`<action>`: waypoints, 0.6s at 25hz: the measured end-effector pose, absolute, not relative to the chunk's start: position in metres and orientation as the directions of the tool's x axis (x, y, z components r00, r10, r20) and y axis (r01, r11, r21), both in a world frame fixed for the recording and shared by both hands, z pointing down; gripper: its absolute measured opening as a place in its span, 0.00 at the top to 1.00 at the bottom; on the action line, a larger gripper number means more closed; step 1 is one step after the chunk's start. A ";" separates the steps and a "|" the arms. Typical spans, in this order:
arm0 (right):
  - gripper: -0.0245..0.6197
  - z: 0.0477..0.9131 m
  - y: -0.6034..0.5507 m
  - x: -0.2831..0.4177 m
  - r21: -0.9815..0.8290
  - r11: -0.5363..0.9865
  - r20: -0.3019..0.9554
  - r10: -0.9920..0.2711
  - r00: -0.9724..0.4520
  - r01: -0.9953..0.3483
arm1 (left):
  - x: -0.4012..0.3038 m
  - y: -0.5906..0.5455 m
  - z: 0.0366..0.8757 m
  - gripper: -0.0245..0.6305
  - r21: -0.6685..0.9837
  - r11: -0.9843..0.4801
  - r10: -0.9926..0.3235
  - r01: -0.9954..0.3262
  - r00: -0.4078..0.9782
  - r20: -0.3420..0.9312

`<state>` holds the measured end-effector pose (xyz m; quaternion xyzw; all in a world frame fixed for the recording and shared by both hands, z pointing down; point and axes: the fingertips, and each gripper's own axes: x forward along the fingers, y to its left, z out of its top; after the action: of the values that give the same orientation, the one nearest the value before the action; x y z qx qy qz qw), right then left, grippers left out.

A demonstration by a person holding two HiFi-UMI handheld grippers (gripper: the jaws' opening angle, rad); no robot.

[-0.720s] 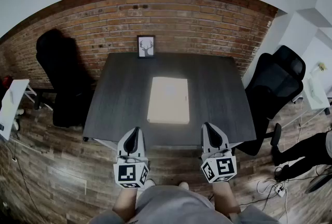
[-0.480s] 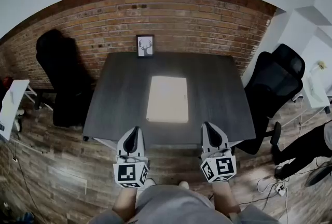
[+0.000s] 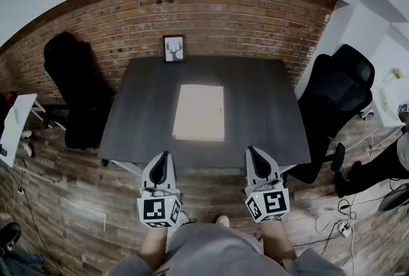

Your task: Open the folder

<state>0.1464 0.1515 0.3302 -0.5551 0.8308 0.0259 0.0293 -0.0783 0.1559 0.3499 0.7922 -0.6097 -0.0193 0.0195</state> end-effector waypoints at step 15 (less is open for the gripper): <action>0.96 0.352 0.136 0.203 -0.031 0.377 -0.038 -0.926 -0.376 -0.926 | -0.037 0.154 0.367 0.95 0.050 -0.209 -0.978 -0.977 0.210 0.022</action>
<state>0.2031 0.1360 0.3525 -0.5579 0.8295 -0.0024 0.0244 -0.0367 0.1544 0.3673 0.7773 -0.6285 -0.0073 0.0262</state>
